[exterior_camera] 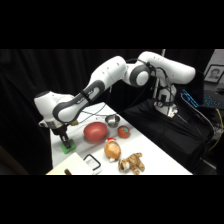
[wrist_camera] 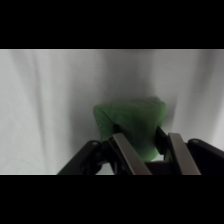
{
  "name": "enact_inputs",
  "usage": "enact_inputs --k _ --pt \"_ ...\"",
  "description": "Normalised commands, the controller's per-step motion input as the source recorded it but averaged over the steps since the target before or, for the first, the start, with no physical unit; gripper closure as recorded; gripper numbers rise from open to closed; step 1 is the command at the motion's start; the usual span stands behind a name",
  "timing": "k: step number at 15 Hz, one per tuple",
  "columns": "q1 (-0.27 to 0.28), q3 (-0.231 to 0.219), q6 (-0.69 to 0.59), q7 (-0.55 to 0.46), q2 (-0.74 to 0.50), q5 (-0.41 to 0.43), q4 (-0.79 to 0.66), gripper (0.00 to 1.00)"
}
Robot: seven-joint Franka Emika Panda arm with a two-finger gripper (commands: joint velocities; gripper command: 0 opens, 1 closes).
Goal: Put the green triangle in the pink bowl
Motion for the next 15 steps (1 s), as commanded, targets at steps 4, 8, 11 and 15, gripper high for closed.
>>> enact_inputs --k 4,8,11,15 --pt "-0.056 0.063 -0.16 -0.13 0.2 0.025 0.35 0.97" --pt "-0.03 0.051 -0.12 -0.09 0.07 0.031 0.18 0.96" --pt "-0.015 0.04 -0.14 -0.04 -0.15 0.03 0.0 0.96" --pt "0.009 0.008 -0.14 0.02 -0.39 0.01 -0.23 0.96"
